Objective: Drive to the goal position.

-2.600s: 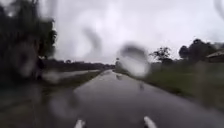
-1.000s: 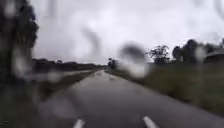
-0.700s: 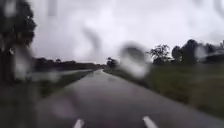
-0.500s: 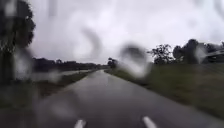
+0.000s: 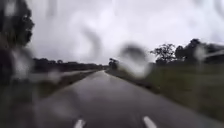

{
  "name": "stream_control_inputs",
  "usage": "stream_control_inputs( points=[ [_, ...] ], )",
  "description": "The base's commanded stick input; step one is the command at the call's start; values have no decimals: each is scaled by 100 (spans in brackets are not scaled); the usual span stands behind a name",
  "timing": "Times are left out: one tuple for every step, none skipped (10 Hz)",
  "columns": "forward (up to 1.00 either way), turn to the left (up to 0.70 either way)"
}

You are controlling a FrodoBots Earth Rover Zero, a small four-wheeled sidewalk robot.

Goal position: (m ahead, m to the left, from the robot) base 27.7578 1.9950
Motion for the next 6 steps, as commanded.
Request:
stream_control_inputs(
  points=[
    [85,0],
    [85,0],
    [85,0],
    [85,0],
    [85,0],
    [85,0]
  ],
)
